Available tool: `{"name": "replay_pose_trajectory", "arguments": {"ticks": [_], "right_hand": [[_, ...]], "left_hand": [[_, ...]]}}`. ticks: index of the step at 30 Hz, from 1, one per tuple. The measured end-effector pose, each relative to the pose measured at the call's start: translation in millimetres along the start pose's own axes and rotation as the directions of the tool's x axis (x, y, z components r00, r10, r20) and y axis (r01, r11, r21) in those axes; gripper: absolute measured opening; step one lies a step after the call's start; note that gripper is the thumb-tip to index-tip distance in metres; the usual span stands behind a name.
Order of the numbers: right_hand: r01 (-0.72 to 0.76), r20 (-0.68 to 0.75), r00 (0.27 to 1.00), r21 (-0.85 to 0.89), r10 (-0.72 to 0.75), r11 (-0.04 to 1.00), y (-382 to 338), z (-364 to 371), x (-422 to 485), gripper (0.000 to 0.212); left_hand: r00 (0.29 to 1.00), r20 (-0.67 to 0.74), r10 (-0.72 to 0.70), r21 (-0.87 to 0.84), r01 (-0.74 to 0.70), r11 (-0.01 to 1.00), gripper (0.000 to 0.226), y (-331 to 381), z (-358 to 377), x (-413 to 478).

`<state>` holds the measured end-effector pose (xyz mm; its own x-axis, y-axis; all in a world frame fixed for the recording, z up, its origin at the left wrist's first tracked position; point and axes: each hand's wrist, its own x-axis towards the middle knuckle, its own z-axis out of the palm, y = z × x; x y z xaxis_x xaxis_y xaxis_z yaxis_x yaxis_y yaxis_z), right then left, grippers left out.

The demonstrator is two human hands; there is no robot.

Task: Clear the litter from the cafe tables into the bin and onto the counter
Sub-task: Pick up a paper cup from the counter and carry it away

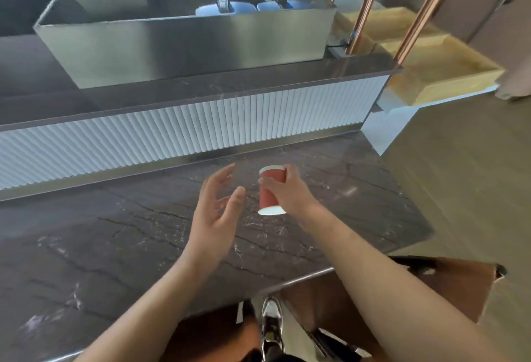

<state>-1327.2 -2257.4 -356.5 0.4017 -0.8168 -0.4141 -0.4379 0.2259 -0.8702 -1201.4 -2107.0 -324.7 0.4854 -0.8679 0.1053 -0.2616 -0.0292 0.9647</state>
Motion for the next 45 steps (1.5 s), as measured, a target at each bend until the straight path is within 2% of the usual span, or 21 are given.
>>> {"name": "replay_pose_trajectory", "arguments": {"ticks": [8,14,18,21,26,28,32,37,41,45], "right_hand": [[0.085,0.016,0.996,0.054,-0.086,0.995,-9,33,-118,0.05],[0.129,0.1,0.986,0.069,-0.136,0.989,-19,52,-170,0.052],[0.182,0.192,0.965,0.011,-0.181,0.983,-27,61,-190,0.05],[0.202,0.268,0.944,-0.013,-0.192,0.979,-28,69,-200,0.05],[0.236,0.424,0.881,-0.01,-0.209,0.972,-29,69,-220,0.07],[0.267,0.473,0.847,0.016,-0.243,0.963,-30,70,-228,0.067],[0.343,0.554,0.771,0.056,-0.314,0.938,-27,85,-251,0.047],[0.441,0.545,0.69,0.204,-0.476,0.874,-20,120,-282,0.067],[0.427,0.634,0.594,0.273,-0.495,0.862,-18,169,-326,0.069],[0.413,0.736,0.452,0.327,-0.504,0.85,-12,226,-390,0.065]], "left_hand": [[0.999,0.041,0.007,-0.069,-0.004,0.998,0.047,9,-36,-75],[0.998,0.032,-0.048,-0.141,0.052,0.989,0.056,19,-45,-111],[0.995,0.012,-0.096,-0.22,0.096,0.971,0.046,27,-46,-124],[0.988,-0.034,-0.149,-0.227,0.138,0.964,0.049,31,-41,-135],[0.957,-0.187,-0.224,-0.296,0.162,0.941,0.047,42,-29,-166],[0.937,-0.257,-0.235,-0.315,0.149,0.937,0.049,45,-27,-180],[0.862,-0.437,-0.258,-0.372,0.088,0.924,0.045,48,-32,-218],[0.728,-0.615,-0.303,-0.424,0.019,0.906,0.05,55,-60,-282],[0.579,-0.743,-0.334,-0.437,-0.042,0.898,0.052,61,-93,-353],[0.38,-0.864,-0.331,-0.389,-0.087,0.917,0.052,67,-126,-437]]}}
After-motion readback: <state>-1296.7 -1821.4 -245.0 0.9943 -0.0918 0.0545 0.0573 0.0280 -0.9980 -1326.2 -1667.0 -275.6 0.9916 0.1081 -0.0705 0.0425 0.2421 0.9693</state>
